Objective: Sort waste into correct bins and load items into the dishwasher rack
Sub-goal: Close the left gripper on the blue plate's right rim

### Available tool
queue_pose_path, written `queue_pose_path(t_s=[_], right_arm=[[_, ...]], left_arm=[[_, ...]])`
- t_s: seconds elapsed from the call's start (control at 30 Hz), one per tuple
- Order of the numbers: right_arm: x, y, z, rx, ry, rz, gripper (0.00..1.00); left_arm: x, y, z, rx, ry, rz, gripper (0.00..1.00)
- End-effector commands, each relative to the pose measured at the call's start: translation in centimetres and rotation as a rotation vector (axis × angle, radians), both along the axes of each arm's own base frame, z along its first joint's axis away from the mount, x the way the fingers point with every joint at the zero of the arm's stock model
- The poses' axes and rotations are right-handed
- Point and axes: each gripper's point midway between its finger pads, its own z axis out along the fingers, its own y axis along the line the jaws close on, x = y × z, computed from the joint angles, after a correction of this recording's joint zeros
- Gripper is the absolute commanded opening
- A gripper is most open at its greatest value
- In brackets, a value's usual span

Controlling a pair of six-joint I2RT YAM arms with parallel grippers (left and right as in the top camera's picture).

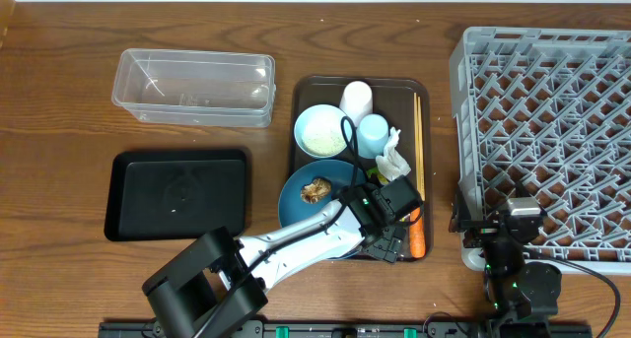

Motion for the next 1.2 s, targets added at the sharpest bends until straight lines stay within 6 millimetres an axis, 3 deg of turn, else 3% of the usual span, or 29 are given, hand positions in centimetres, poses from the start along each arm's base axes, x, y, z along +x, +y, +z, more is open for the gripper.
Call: queue_pose_path(t_s=[0.0, 0.37, 0.5, 0.9, 1.03, 1.17], right_arm=[[-0.03, 0.24, -0.12, 0.014, 0.004, 0.009, 0.99], [-0.03, 0.24, -0.12, 0.014, 0.004, 0.009, 0.99], [-0.03, 0.24, -0.12, 0.014, 0.004, 0.009, 0.99], [-0.03, 0.24, -0.12, 0.014, 0.004, 0.009, 0.99], [-0.03, 0.24, -0.12, 0.014, 0.004, 0.009, 0.99], [-0.03, 0.24, -0.12, 0.014, 0.004, 0.009, 0.99]], left_arm=[[0.3, -0.02, -0.1, 0.005, -0.01, 0.008, 0.99], [0.81, -0.84, 0.07, -0.032, -0.025, 0.041, 0.99], [0.74, -0.74, -0.01, -0.028, -0.023, 0.041, 0.87], [0.36, -0.26, -0.22, -0.013, -0.003, 0.066, 0.87], [0.26, -0.2, -0.35, -0.012, 0.0, 0.065, 0.79], [0.24, -0.21, -0.38, -0.012, 0.002, 0.065, 0.79]])
